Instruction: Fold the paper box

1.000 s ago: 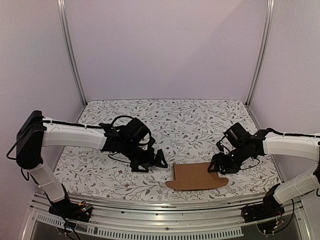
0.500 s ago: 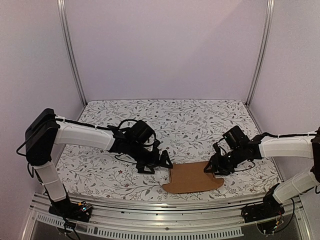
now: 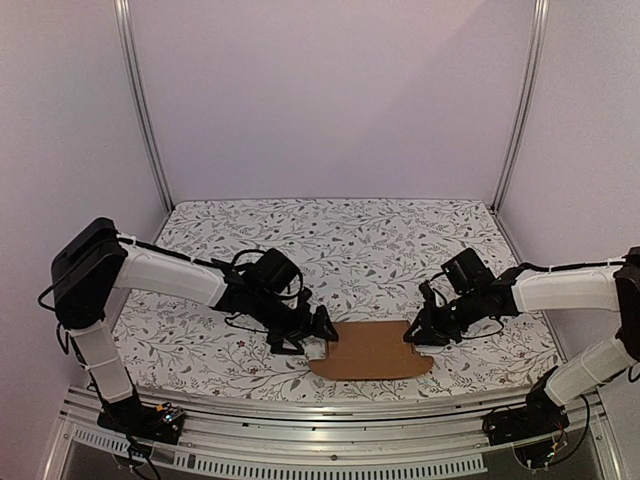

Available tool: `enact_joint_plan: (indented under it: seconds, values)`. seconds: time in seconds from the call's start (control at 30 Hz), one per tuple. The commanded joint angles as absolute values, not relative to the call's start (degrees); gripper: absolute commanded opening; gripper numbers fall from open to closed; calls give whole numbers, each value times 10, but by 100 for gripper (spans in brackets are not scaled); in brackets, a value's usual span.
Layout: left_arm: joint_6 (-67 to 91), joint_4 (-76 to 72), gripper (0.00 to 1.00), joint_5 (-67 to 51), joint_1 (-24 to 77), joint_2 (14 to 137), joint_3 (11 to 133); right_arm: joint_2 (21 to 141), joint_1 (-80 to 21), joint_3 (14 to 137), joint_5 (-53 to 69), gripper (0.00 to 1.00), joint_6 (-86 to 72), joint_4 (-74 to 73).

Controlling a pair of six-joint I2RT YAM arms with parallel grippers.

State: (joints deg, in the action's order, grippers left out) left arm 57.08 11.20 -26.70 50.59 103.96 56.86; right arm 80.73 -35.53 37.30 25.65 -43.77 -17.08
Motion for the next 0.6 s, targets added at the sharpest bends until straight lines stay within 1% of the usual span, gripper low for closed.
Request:
enact_joint_plan:
  seconds: [0.0, 0.2, 0.33, 0.57]
  values:
    - [585, 73, 100, -280, 491, 1024, 541, 829, -352, 382, 255, 18, -440, -175]
    - [619, -13, 100, -303, 480, 1017, 511, 847, -353, 388, 266, 7, -441, -158]
    - [632, -37, 100, -314, 475, 1017, 500, 858, -353, 392, 268, 0, -444, -144]
    - [668, -118, 99, -341, 461, 1008, 455, 875, -352, 389, 274, 0, -452, -120]
